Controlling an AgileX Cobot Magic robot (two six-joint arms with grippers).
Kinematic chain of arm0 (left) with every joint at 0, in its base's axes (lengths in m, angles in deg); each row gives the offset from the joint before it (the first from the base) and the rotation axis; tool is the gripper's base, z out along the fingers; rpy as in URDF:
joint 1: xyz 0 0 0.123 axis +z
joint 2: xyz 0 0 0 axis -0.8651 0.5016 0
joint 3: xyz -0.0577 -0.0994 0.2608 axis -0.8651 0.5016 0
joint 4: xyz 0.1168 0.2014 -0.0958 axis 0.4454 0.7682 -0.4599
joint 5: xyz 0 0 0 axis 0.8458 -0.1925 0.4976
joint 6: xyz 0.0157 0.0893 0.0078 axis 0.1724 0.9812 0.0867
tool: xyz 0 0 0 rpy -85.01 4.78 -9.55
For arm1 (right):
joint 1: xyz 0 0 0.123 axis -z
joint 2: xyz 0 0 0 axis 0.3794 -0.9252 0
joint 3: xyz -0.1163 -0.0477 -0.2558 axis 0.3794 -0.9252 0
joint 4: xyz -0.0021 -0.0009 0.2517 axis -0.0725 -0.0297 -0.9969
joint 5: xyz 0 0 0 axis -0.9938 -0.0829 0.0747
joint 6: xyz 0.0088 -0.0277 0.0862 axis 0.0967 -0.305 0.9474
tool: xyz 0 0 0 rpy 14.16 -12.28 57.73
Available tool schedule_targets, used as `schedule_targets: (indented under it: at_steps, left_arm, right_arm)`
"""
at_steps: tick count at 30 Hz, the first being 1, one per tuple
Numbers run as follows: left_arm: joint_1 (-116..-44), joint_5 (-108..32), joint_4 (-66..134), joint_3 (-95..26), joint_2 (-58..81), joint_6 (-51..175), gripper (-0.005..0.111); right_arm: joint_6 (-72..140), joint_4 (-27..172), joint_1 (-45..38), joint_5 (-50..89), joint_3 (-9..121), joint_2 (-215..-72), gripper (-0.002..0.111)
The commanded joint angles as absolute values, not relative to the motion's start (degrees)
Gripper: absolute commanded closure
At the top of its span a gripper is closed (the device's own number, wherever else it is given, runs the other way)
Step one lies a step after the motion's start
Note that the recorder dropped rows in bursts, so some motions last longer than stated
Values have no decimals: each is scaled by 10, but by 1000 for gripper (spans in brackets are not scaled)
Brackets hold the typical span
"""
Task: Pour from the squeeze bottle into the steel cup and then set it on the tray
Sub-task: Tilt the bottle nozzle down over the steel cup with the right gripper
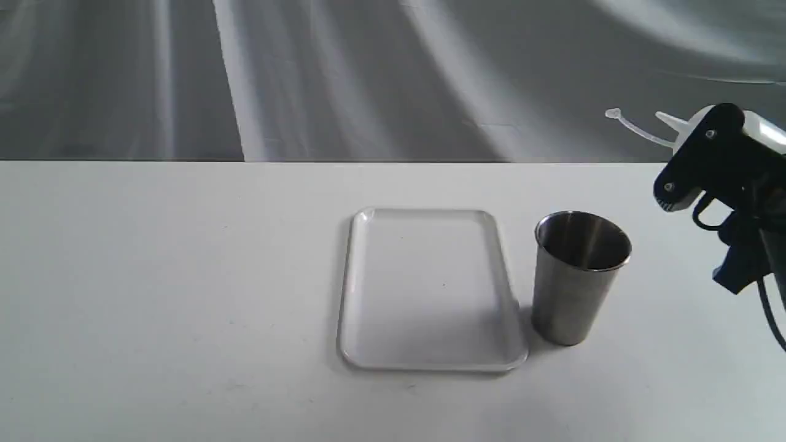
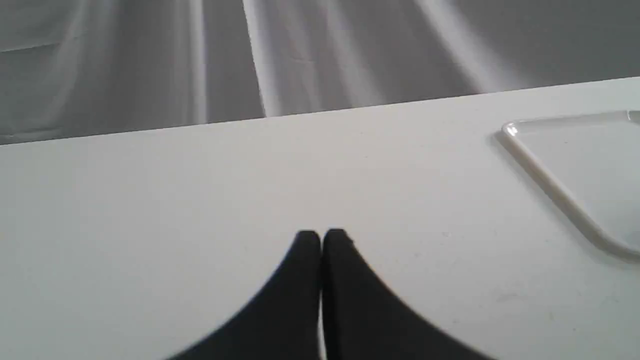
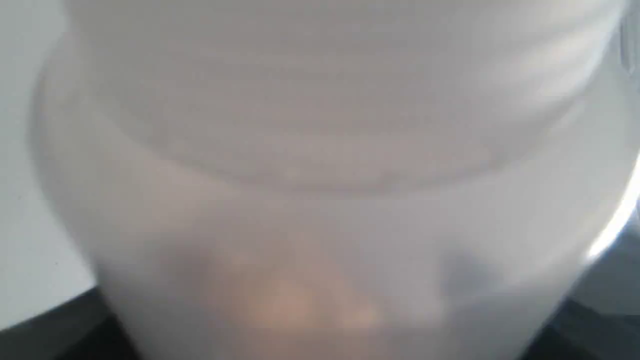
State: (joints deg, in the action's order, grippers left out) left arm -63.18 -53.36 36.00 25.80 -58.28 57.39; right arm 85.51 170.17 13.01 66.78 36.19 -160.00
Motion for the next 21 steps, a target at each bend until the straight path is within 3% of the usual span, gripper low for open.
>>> schedule_targets:
  at_steps: [1,21]
  left_arm:
    - [-635,-530,360,261,-584,573,107]
    - [-635,-530,360,261,-584,573,107]
  right_arm:
    - [845,1724,128,685,366,-1598,92]
    - [839,1725,108,741,366,-1651,92]
